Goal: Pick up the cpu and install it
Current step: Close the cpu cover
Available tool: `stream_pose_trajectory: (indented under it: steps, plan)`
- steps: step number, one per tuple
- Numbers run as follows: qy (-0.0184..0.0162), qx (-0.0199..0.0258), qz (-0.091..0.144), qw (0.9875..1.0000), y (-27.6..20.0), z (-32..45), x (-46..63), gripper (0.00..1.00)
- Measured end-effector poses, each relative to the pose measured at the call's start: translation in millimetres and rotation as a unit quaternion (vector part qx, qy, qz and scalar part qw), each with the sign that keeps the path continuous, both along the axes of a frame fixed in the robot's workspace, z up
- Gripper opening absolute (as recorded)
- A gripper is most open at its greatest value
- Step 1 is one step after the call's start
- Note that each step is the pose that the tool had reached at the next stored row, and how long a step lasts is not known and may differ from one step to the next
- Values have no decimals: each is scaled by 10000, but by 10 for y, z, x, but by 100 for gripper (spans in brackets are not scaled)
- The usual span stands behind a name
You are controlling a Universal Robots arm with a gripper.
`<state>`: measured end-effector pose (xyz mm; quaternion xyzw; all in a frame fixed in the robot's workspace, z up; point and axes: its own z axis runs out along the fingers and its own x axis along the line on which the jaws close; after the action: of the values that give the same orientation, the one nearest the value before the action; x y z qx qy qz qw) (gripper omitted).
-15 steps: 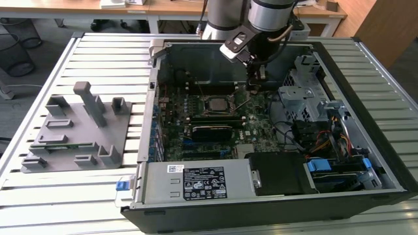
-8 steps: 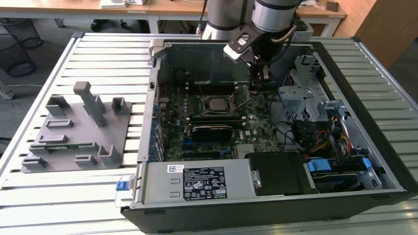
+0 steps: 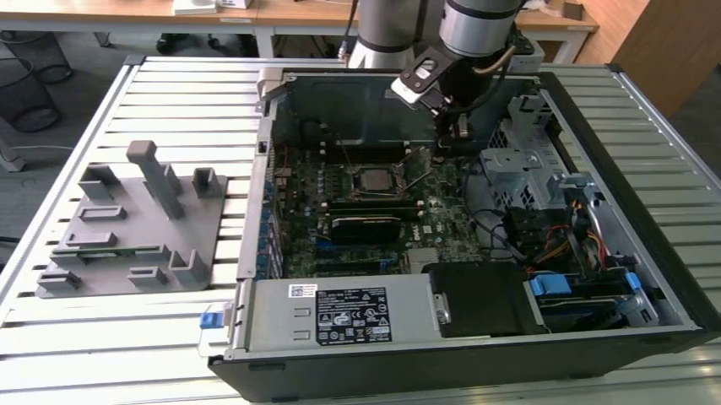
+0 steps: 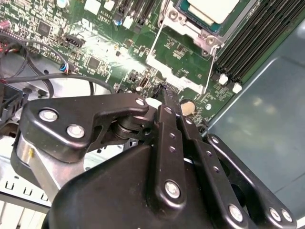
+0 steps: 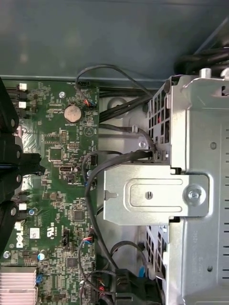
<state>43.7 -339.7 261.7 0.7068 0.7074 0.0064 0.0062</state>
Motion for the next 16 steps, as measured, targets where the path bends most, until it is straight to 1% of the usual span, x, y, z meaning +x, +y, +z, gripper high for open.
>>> stream_pose_trajectory:
  steps: [9, 16]
  plan:
    - [0, -1, 0, 10000, 13, -68, 57, 11]
    - [0, 0, 0, 10000, 17, -162, 60, 11]
